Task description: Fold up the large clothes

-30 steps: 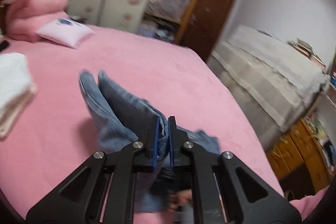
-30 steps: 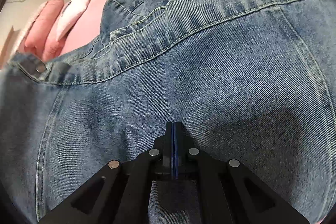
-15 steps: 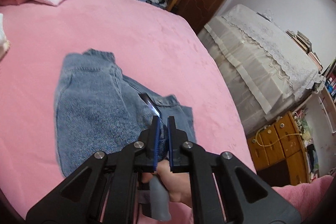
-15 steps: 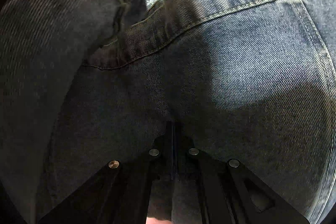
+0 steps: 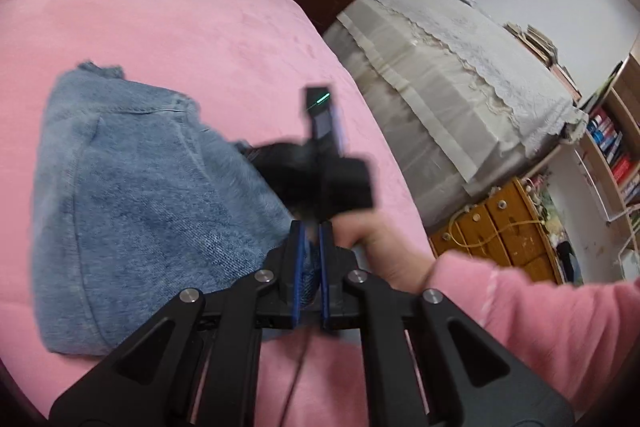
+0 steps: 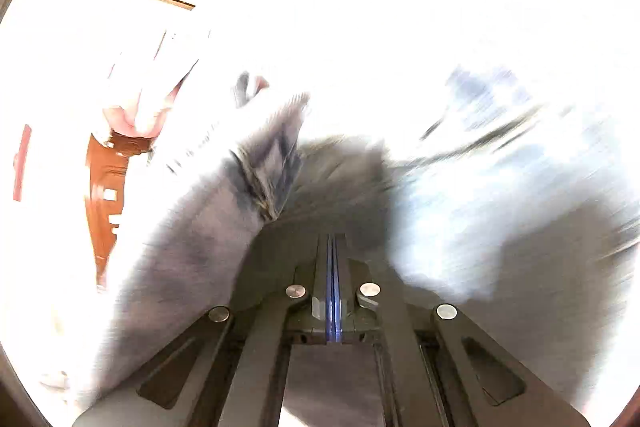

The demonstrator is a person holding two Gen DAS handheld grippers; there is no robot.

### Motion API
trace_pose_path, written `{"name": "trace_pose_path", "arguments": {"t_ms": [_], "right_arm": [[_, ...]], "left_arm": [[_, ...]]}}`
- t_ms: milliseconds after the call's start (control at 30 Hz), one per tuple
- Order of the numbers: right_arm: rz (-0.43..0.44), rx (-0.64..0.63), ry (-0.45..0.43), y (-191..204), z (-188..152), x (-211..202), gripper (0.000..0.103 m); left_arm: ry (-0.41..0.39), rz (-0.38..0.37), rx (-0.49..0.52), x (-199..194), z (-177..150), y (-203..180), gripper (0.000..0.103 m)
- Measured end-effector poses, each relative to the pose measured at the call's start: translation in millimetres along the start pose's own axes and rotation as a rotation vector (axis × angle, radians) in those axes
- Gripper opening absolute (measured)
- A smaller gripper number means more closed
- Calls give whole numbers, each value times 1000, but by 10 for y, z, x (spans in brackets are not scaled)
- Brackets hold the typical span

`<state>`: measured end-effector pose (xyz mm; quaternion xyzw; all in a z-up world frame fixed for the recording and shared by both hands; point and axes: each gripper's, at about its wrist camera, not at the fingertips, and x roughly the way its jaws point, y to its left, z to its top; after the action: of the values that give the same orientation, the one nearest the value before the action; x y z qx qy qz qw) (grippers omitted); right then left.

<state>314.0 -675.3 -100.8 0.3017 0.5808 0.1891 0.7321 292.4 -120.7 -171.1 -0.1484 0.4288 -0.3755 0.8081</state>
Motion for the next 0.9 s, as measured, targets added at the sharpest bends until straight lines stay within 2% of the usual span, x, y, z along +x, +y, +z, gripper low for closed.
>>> {"name": "trace_pose_path", "arguments": {"t_ms": [67, 133, 167, 200, 233, 300, 333, 467, 533, 567, 633, 733, 767, 800, 867, 900], "right_arm": [[-5, 19, -39, -197, 97, -329, 0], [4, 32, -52, -342, 161, -585, 0], [10, 30, -47, -390, 193, -680, 0], [2, 2, -41, -411, 206, -747, 0], [-43, -54, -13, -410, 205, -813, 0], [-2, -33, 60, -261, 190, -747, 0], [47, -22, 98, -279, 182, -763, 0], [121, -74, 166, -130, 86, -777, 3], [152, -69, 220, 71, 115, -564, 15], [162, -69, 256, 96, 114, -513, 28], [164, -74, 273, 222, 76, -441, 35], [160, -57, 317, 333, -7, -251, 35], [152, -52, 338, 328, -30, -161, 36], [139, -48, 357, 357, -87, 6, 36], [110, -42, 395, 464, -268, 379, 36], [109, -36, 417, 484, -309, 496, 36]], "left_arm": [[56, -89, 9, 280, -123, -107, 0], [119, -105, 82, 548, -289, -345, 0], [120, -65, 174, 674, -417, -530, 0], [137, -60, 202, 747, -476, -601, 0], [175, -62, 211, 853, -547, -658, 0], [185, -45, 192, 925, -633, -664, 0], [182, -18, 186, 917, -663, -650, 0], [220, 27, 138, 816, -652, -539, 0], [237, 71, 140, 731, -629, -454, 0], [256, 100, 140, 708, -617, -428, 1], [271, 164, 145, 673, -561, -404, 5], [255, 231, 130, 542, -503, -363, 11], [249, 246, 107, 525, -451, -356, 20], [239, 261, 64, 461, -426, -290, 35], [214, 266, -3, 348, -413, -191, 45], [193, 275, -36, 286, -402, -125, 45]]}}
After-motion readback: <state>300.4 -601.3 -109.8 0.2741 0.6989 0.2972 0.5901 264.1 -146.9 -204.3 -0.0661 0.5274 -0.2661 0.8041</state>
